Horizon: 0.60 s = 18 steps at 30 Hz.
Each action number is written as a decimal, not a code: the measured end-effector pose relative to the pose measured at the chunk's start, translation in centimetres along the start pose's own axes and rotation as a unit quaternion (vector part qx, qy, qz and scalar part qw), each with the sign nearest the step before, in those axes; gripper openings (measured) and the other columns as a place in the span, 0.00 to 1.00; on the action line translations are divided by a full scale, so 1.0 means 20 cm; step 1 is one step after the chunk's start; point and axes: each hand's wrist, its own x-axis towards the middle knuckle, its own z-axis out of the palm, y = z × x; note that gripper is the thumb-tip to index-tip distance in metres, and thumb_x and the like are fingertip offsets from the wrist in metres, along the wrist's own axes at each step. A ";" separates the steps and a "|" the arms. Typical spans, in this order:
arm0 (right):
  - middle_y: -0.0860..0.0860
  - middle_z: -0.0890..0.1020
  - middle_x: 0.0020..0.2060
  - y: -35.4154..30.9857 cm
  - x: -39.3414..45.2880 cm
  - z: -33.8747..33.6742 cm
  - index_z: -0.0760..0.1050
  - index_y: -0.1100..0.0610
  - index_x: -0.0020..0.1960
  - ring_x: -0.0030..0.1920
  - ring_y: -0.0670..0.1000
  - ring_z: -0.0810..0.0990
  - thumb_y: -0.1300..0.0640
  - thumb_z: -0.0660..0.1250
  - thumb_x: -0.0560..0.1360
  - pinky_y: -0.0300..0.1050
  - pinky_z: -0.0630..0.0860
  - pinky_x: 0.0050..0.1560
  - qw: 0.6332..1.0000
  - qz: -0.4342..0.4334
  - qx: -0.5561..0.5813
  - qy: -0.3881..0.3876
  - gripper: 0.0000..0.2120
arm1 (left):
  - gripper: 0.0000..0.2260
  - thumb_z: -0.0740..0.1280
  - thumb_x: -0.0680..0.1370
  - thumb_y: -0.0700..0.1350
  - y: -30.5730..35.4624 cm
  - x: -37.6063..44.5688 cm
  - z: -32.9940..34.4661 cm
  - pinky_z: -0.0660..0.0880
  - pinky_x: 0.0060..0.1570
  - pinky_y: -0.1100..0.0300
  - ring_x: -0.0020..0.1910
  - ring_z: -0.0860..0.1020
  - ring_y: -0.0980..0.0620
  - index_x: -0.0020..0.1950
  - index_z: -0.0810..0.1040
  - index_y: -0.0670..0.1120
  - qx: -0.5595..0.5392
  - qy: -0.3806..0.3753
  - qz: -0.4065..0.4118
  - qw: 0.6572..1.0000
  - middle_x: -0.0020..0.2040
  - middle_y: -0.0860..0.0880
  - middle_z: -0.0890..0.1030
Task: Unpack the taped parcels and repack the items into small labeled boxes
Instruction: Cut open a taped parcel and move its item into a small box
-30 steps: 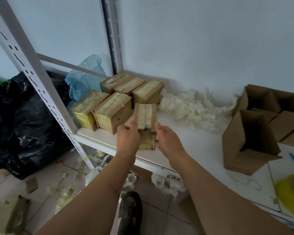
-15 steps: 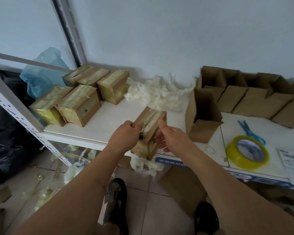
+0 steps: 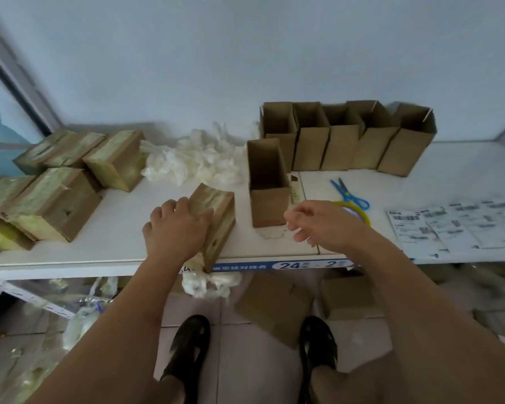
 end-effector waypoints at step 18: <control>0.59 0.80 0.56 0.26 0.55 0.02 0.75 0.63 0.59 0.57 0.58 0.77 0.59 0.56 0.81 0.41 0.66 0.48 0.976 0.035 -0.186 0.104 0.13 | 0.36 0.70 0.74 0.53 -0.05 0.20 -0.04 0.51 0.74 0.44 0.76 0.54 0.47 0.78 0.55 0.58 0.101 -0.102 0.068 0.987 0.79 0.55 0.53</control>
